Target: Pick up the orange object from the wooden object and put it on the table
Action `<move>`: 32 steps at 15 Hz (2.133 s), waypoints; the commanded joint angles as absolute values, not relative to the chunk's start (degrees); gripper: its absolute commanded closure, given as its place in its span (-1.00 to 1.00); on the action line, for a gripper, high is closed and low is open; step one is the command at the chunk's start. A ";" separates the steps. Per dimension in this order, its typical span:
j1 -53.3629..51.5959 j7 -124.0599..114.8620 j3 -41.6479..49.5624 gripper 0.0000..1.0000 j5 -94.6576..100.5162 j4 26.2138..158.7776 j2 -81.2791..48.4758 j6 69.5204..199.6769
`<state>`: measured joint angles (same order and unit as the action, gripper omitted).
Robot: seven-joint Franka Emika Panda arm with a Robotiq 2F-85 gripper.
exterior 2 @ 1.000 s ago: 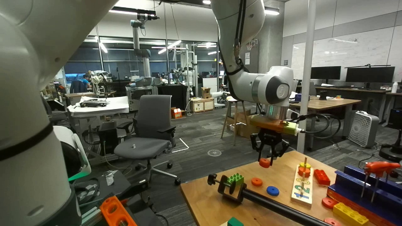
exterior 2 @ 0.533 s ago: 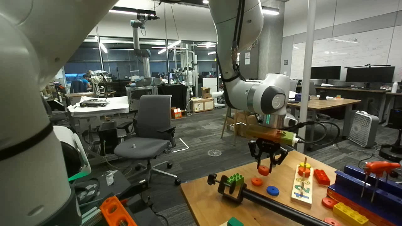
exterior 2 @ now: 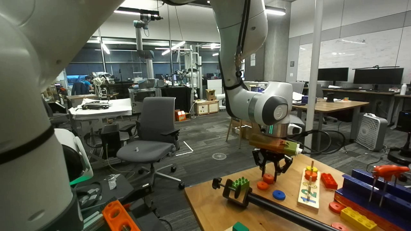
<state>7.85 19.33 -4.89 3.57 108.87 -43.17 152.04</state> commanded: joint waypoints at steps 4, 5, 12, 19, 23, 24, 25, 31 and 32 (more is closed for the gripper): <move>7.69 19.40 -4.47 -0.61 4.11 109.59 -43.16 153.26; 7.55 19.22 -4.33 -0.79 4.19 109.61 -43.00 153.05; 2.83 14.67 -1.20 -1.00 7.40 110.70 -36.26 148.71; -3.04 0.98 2.87 -1.00 10.40 116.13 -17.89 134.66; -2.69 -6.20 3.27 -1.00 12.07 121.87 -5.38 129.70; -2.22 -7.84 3.29 -1.00 12.35 123.69 -2.08 129.28; -1.75 -9.11 3.32 -1.00 12.59 125.39 1.01 128.53; 2.11 -13.14 2.90 -1.00 11.75 134.09 14.98 125.47; 2.68 -12.47 2.95 -1.00 11.20 135.11 16.50 124.81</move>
<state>0.93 -11.28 3.45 11.06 130.21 9.84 126.04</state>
